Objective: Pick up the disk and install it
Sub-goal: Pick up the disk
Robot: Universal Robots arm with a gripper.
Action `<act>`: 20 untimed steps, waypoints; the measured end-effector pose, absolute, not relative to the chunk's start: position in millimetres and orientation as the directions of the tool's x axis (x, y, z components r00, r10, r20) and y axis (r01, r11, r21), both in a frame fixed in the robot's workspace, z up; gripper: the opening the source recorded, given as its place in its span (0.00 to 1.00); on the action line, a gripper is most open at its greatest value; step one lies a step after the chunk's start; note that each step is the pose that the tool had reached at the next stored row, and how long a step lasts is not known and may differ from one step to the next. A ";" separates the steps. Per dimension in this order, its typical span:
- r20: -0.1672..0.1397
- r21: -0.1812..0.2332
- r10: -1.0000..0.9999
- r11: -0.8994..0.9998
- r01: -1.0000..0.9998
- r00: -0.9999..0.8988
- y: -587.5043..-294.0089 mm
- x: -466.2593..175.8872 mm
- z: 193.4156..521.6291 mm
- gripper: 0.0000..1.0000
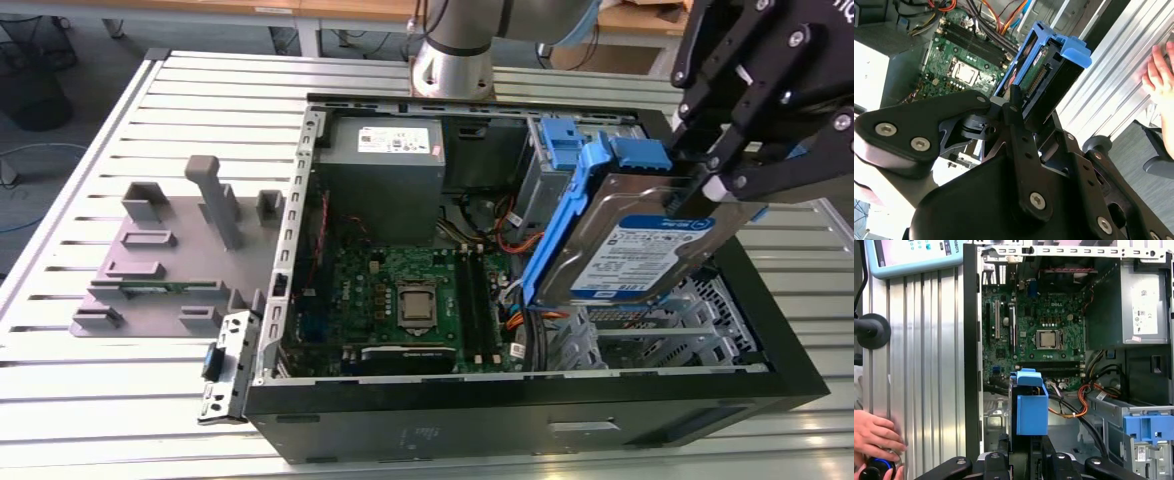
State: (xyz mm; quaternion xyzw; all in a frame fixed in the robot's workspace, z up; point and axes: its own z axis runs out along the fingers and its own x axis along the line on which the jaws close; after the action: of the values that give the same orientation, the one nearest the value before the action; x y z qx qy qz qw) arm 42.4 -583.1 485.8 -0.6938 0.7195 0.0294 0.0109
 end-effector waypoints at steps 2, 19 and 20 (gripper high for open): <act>-0.056 0.027 -0.998 0.036 -0.999 -0.037 -583.2 48.3 485.7 0.35; -0.057 0.029 -0.998 0.036 -0.999 -0.037 -585.2 97.8 484.2 0.35; -0.056 0.029 -0.998 0.036 -0.999 -0.037 -585.5 99.2 483.9 0.35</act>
State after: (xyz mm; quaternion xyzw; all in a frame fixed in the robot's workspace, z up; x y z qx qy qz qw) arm 99.2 -585.5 483.9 -0.6938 0.7195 0.0299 0.0104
